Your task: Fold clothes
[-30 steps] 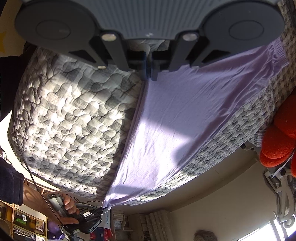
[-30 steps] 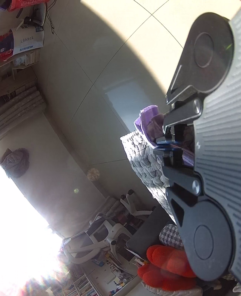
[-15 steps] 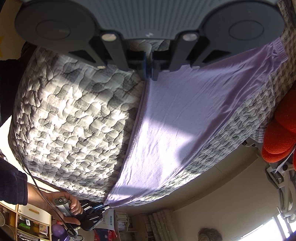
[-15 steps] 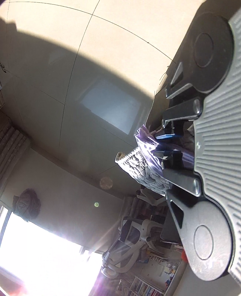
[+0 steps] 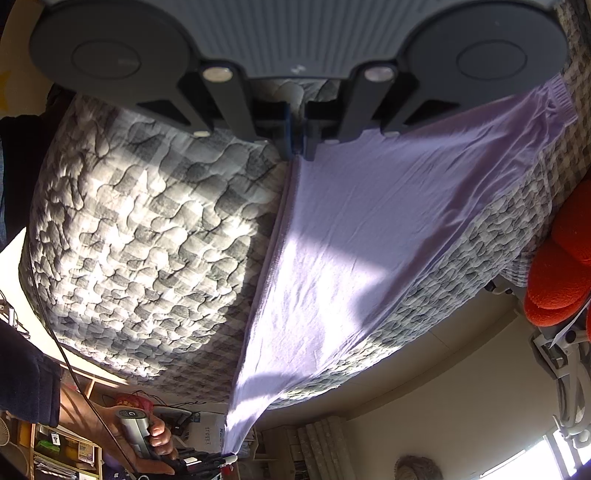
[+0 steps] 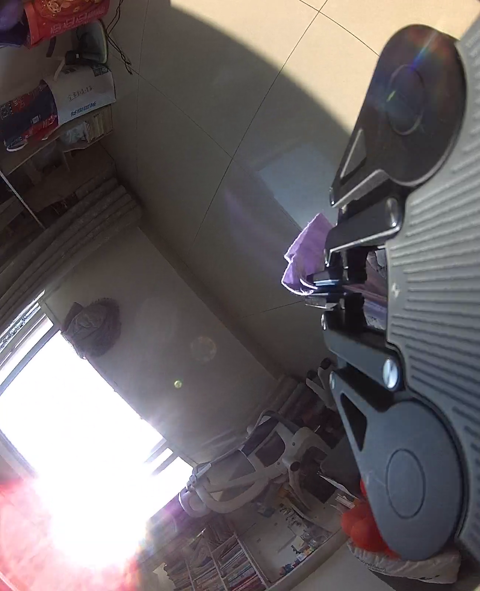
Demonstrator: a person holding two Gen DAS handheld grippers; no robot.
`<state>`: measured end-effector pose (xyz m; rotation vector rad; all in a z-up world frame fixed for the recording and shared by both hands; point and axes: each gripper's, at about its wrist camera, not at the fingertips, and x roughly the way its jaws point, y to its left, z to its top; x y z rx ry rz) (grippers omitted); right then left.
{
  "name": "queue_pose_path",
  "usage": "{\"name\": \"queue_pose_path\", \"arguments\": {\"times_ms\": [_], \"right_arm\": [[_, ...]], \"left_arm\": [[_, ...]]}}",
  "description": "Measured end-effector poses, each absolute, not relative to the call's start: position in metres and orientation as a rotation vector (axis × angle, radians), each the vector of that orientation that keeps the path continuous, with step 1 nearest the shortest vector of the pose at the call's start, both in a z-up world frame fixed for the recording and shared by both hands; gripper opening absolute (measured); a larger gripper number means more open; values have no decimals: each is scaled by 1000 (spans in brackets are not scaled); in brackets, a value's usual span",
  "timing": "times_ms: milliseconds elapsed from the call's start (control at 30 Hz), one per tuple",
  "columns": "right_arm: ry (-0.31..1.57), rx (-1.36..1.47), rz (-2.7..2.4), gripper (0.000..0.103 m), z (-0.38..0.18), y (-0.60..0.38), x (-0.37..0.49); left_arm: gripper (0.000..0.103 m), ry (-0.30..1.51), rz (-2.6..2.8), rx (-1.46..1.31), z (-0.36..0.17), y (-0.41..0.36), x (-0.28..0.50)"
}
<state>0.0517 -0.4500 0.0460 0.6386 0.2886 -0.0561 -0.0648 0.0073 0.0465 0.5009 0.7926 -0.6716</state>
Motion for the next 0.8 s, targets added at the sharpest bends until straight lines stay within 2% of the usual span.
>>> {"name": "queue_pose_path", "arguments": {"times_ms": [167, 333, 567, 800], "right_arm": [[212, 129, 187, 7, 94, -341, 30], [317, -229, 484, 7, 69, -203, 9], [537, -366, 638, 7, 20, -85, 9], [561, -422, 611, 7, 11, -63, -12]], "left_arm": [[6, 739, -745, 337, 76, 26, -64], [7, 626, -811, 79, 116, 84, -57], [7, 722, -634, -97, 104, 122, -26], [8, 891, -495, -489, 72, 156, 12]]}}
